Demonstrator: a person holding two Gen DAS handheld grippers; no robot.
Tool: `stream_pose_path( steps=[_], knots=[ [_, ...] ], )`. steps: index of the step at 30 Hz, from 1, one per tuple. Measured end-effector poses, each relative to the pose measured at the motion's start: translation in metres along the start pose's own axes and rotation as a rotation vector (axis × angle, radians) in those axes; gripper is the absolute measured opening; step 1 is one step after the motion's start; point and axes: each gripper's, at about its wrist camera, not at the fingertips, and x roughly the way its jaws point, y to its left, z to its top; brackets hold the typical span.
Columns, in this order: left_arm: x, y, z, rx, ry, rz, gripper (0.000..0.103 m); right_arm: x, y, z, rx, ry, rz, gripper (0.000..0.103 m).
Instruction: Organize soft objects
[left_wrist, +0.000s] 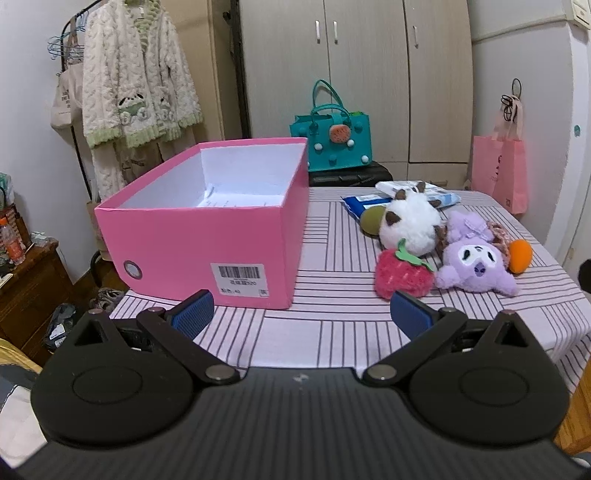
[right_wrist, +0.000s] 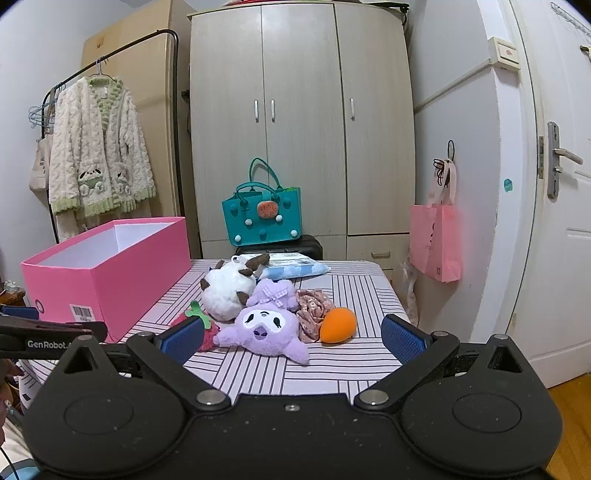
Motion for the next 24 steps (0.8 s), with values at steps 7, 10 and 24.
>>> stream_pose_path(
  steps=[7, 10, 24],
  knots=[
    [-0.0005, 0.0038, -0.0022, -0.017, -0.019, -0.01, 0.103, 0.0025, -0.0028, -0.0028, -0.002, -0.017, -0.008, 0.103],
    [-0.0005, 0.0034, -0.0025, -0.016, -0.02, -0.009, 0.103, 0.004, -0.002, -0.0057, -0.01, -0.022, -0.005, 0.103],
    [-0.0031, 0.0055, -0.0043, -0.019, -0.044, -0.006, 0.103, 0.0054, -0.0029, -0.0096, -0.001, -0.038, -0.009, 0.103]
  ],
)
